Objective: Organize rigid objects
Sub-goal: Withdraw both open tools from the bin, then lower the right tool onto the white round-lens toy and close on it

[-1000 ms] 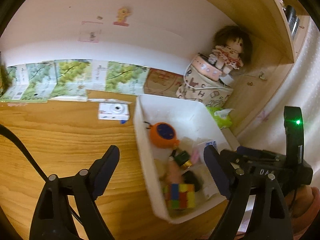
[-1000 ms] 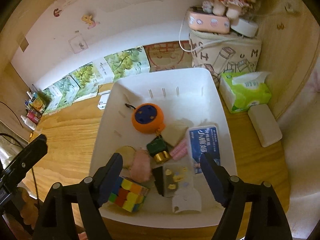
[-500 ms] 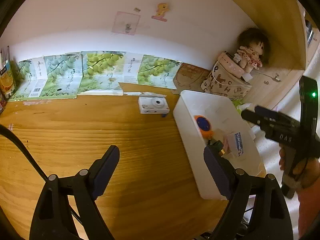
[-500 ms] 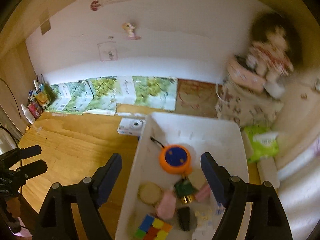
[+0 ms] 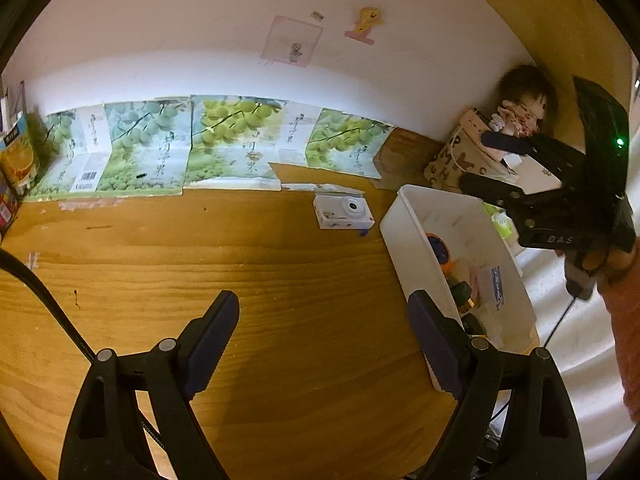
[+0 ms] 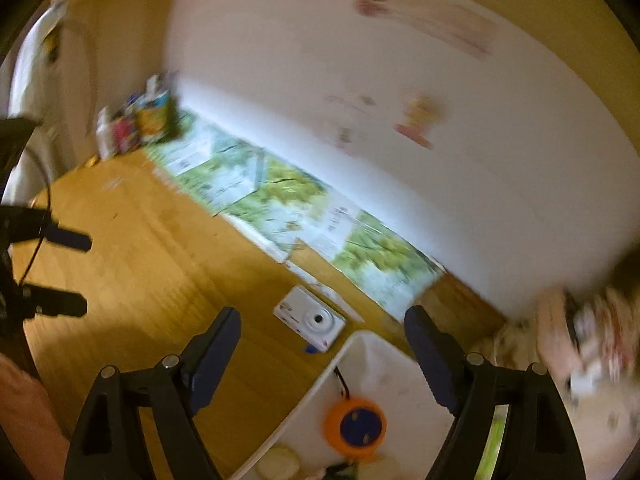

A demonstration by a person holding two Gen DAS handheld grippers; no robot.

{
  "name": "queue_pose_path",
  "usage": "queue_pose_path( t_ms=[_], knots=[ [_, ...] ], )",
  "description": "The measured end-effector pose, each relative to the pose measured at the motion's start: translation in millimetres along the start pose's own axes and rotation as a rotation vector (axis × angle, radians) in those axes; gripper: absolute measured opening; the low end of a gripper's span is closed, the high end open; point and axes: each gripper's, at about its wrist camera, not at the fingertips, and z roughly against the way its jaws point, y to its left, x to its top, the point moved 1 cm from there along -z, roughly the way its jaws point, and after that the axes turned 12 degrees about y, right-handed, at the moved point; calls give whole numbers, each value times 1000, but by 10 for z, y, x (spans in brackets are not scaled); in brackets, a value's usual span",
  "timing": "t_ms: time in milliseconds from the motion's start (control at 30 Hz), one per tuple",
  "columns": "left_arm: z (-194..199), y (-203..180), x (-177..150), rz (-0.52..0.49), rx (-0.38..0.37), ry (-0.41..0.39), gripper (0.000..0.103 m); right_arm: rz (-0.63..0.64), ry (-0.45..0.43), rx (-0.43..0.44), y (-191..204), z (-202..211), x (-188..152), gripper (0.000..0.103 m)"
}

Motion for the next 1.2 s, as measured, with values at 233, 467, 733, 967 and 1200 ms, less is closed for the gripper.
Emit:
queue_pose_path(
  t_ms=[233,467,733,967,1200],
  knots=[
    [-103,-58,-46,68,34,8,88,189,53,76,9,-412,287,84],
    [-218,-167,-141,186,66,-2,88,277,113,166,-147,-878,463,84],
    [-364,-311,-271,329,103,-17,88,359,206,237,-224,-1422,511,84],
    [-439,-405,-344,395,130,1,88,381,322,280,-198,-1793,513,84],
    [-427,-406,-308,414,167,8,88,409,427,313,-97,-2045,465,84]
  ],
)
